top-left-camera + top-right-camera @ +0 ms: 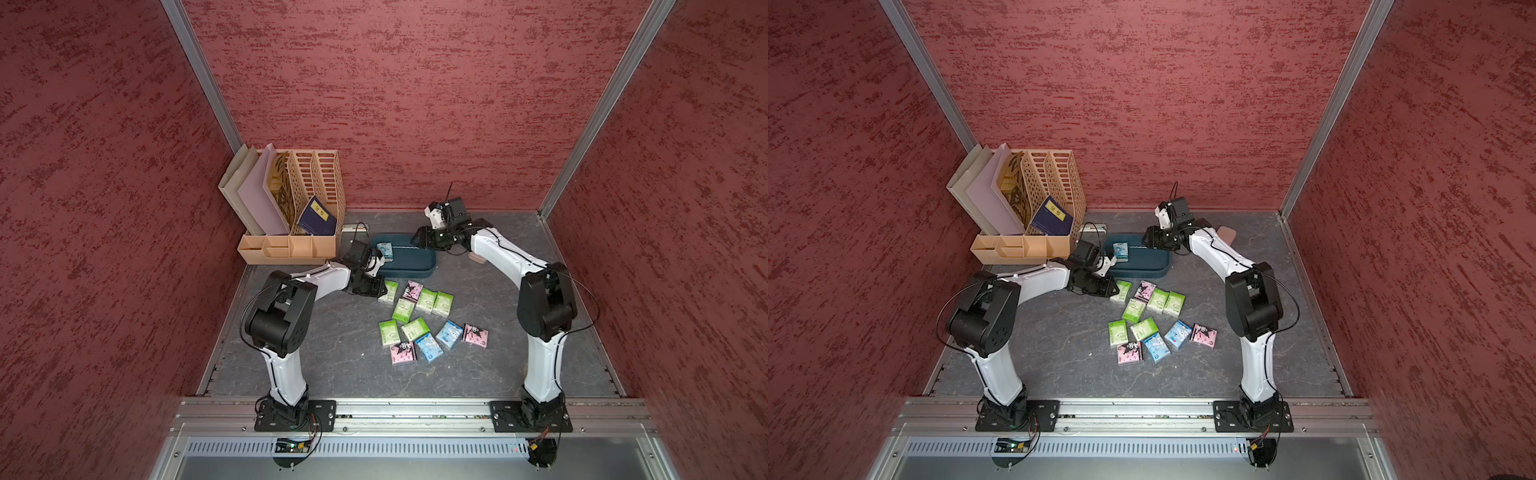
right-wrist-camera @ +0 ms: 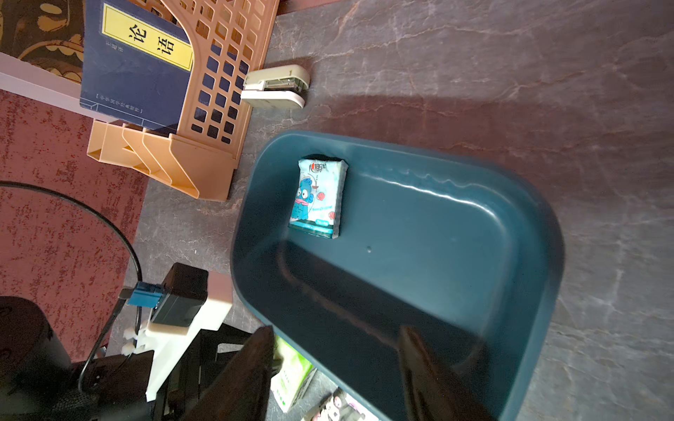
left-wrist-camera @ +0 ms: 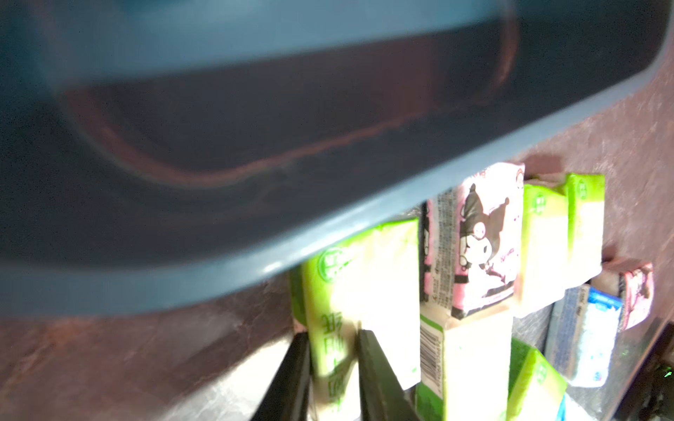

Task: Put the pocket tissues into the storage box
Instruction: Pick up the pocket tissues from the center of the board.

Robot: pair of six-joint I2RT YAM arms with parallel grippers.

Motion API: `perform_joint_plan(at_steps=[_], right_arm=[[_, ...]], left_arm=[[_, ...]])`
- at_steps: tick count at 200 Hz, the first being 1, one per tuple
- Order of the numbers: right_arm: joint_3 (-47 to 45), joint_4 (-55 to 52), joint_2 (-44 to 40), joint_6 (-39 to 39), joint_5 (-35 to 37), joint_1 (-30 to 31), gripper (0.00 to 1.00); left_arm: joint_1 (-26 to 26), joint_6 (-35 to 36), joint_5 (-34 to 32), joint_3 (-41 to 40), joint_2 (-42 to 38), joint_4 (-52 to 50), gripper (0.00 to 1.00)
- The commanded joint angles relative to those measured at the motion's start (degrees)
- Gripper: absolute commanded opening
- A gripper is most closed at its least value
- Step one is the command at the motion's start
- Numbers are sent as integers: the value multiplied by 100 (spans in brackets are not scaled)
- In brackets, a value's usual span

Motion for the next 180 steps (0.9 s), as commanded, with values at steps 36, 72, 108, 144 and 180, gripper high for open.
perform_joint_plan(at_steps=[36,72,108,144,180], right_arm=[[6,-156,-375,-221,-30,-59,61],[-19,-155,-456,-318,-468,-57,60],[-17,-131,-468,-257,-1091,-63,67],[-280,345,-876,35,-1282,-36,68],[-584,936,-1298,389,-1437,85,64]], left_arm=[[-39,59,-6,-217,-45,-90,0],[-31,234,62,-482,-864,161,0],[22,333,353,-854,-2058,704,0],[108,189,-50,-904,-2726,1008,0],[259,-213,-995,-1137,-2898,1706,0]])
